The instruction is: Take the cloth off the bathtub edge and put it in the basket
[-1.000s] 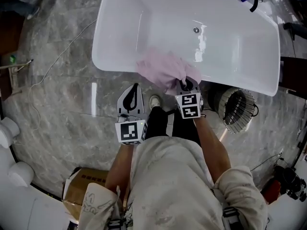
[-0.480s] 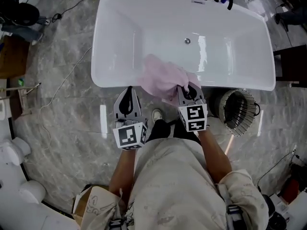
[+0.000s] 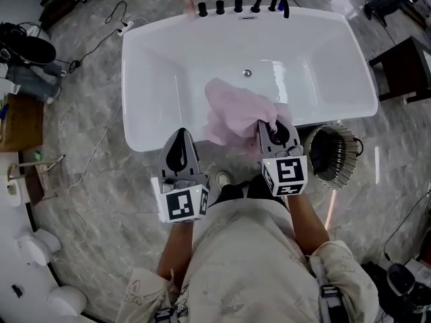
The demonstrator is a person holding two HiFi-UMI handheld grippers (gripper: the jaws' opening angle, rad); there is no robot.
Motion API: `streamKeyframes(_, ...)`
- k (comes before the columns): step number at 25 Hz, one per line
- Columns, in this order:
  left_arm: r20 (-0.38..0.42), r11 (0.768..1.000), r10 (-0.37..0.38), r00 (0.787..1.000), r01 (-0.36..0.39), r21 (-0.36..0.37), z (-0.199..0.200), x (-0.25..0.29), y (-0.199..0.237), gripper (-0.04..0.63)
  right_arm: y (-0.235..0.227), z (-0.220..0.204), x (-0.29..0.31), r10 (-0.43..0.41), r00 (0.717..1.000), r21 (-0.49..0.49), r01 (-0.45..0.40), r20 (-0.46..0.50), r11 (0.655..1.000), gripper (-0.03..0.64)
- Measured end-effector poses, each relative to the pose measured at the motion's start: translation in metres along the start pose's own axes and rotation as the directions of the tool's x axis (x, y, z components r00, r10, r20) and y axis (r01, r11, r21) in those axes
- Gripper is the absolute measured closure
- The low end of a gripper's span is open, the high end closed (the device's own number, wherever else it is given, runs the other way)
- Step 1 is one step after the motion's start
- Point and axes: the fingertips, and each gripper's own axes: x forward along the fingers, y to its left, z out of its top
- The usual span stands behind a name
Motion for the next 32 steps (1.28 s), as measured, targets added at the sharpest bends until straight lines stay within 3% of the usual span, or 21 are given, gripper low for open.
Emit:
streamKeyframes(8, 0.066, 0.988, -0.149, 0.987, 0.147, 0.038, 0.035, 0.041, -0.067, 0.594, -0.084, 0.051, -0.051, -0.187, 0.973, 0.034, 0.184, 0.136, 0.982, 0.592)
streamKeyframes(16, 0.076, 0.953, -0.303, 0.950, 0.300, 0.051, 0.043, 0.079, -0.152, 0.594, -0.174, 0.052, -0.112, -0.374, 0.914, 0.086, 0.365, 0.155, 0.927, 0.592)
streamKeyframes(24, 0.084, 0.892, -0.451, 0.889, 0.447, 0.058, 0.051, 0.107, -0.252, 0.594, -0.258, 0.044, -0.190, -0.540, 0.826, 0.134, 0.524, 0.162, 0.841, 0.592)
streamKeyframes(32, 0.087, 0.787, -0.617, 0.782, 0.611, 0.086, 0.059, 0.128, -0.364, 0.594, -0.332, 0.026, -0.268, -0.693, 0.704, 0.183, 0.669, 0.154, 0.721, 0.592)
